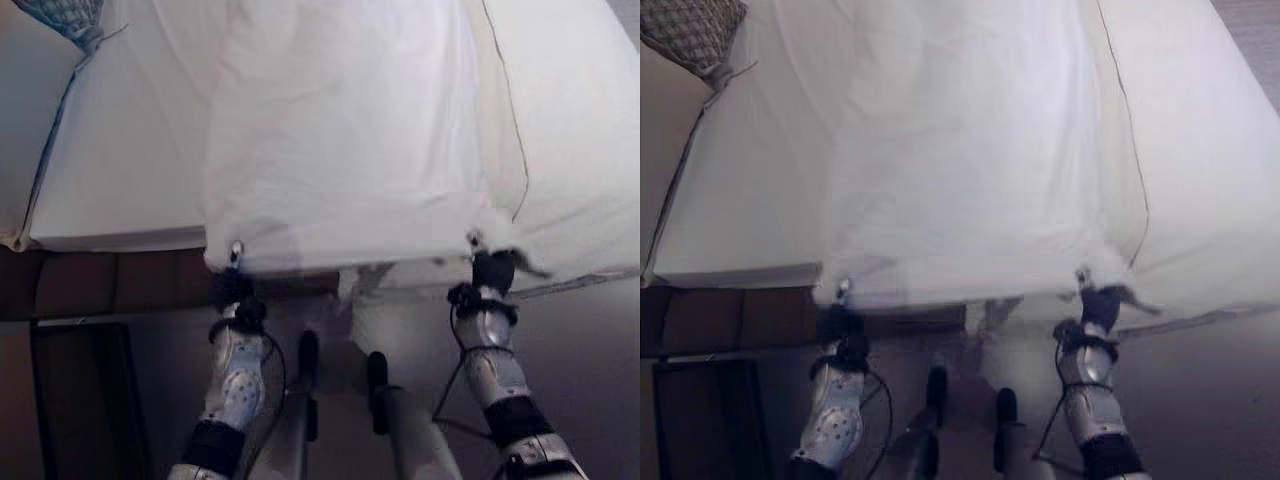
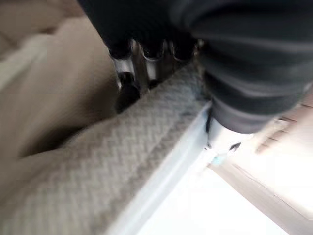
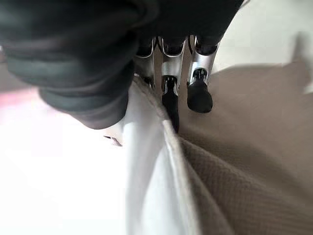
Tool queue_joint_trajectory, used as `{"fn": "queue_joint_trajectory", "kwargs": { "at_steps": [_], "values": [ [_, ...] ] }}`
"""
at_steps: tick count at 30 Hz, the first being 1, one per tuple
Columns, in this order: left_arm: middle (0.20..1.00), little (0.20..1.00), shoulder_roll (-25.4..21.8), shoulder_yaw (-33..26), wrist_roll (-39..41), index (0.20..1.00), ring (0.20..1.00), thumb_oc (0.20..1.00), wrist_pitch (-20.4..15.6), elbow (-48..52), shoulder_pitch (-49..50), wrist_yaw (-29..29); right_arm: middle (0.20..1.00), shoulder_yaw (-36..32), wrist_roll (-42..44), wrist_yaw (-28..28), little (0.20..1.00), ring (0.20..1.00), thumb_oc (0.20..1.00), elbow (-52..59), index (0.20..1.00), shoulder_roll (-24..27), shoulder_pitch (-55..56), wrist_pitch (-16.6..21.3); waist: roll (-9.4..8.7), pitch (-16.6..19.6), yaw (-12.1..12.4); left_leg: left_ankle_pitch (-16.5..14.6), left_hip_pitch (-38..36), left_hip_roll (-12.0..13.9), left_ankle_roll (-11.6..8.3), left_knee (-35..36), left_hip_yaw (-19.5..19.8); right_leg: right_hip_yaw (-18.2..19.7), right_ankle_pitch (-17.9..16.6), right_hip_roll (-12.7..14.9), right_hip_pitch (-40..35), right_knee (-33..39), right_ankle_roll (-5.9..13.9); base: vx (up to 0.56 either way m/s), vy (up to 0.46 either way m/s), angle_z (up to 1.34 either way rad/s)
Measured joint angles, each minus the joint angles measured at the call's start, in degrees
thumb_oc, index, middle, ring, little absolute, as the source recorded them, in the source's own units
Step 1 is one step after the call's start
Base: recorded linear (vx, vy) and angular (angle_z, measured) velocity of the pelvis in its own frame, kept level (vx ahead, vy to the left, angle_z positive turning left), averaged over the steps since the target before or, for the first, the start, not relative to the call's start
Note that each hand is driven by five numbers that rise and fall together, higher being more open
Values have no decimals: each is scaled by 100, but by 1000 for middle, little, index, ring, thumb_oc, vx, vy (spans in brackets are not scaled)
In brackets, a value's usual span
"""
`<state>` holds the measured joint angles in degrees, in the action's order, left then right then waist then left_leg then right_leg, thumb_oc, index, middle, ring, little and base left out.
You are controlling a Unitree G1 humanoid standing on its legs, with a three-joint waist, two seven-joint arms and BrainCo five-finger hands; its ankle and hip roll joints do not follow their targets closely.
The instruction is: Make the bed
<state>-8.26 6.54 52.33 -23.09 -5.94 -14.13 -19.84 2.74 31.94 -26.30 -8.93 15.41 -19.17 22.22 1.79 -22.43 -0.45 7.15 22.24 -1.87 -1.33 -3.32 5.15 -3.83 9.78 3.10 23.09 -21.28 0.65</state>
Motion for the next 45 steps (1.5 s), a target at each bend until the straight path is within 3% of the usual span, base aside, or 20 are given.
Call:
{"fn": "queue_joint_trajectory", "kwargs": {
  "at_steps": [5,11,14,15,22,26,33,40,43,45],
  "values": [
    [200,200,-378,-194,-438,200,200,200,-124,539,-267,-227,200,19,-275,88,200,200,200,847,200,369,-425,62,3,2,5,9,35,2,-13,-32,-7,-2,52,-4,46,-76,-25,1,-3,2],
    [200,200,-494,-519,-1047,200,200,200,-125,907,-36,-240,200,-44,-239,458,200,200,200,1524,200,399,-109,129,4,0,0,6,33,3,-16,-31,-19,3,57,-6,54,-77,-24,0,0,0],
    [200,200,-578,-609,-1643,200,200,200,-115,971,344,-213,200,-158,-253,783,200,200,200,1769,200,419,439,163,7,-3,7,3,35,3,-18,-12,-23,5,69,-5,65,-74,-18,0,0,0],
    [200,200,-579,-681,-2182,200,200,200,-106,975,599,-185,200,-252,-258,983,200,200,200,1774,200,420,742,163,14,-8,7,0,35,3,-20,16,-24,5,75,-4,77,-73,-21,0,0,0],
    [200,200,-502,-752,-3841,200,200,200,7,831,1548,-128,200,-470,-276,1403,200,200,200,1425,200,184,2033,146,37,-88,0,-23,40,22,-48,52,-32,4,123,-23,98,-67,-31,0,0,0],
    [200,200,-305,-753,-4097,200,200,200,20,15,1669,29,200,-539,-273,1593,200,200,200,468,200,-116,2122,122,33,-101,2,-29,35,47,-58,50,-30,-10,127,-47,78,-42,-36,-16,-3,1],
    [200,200,-150,-607,-4269,200,200,200,161,-1948,1584,193,200,-536,48,1597,200,200,200,-2208,200,-458,1675,11,24,-115,-9,-35,2,56,-66,35,-16,-57,128,-55,19,-28,-35,-7,-1,1],
    [200,200,-125,-589,-4129,200,200,200,260,-3539,1079,16,200,-540,531,1405,200,200,200,-3430,200,-365,1006,13,26,-116,5,-37,15,63,-69,20,-15,-122,126,-59,-16,9,-38,-3,4,3],
    [200,200,-330,-885,-3631,200,200,200,423,-4773,1056,-246,200,-649,647,1270,200,200,200,-4174,200,-112,719,35,23,-118,19,-36,4,65,-68,12,-14,-144,125,-61,-72,56,-39,7,9,8],
    [200,200,-431,-890,-3453,200,200,200,503,-5342,1019,-281,200,-603,696,1271,200,200,200,-4795,200,22,469,-1,20,-119,158,-36,-22,69,-68,11,-16,-153,125,-61,-102,56,-40,8,4,6]
  ]
}}
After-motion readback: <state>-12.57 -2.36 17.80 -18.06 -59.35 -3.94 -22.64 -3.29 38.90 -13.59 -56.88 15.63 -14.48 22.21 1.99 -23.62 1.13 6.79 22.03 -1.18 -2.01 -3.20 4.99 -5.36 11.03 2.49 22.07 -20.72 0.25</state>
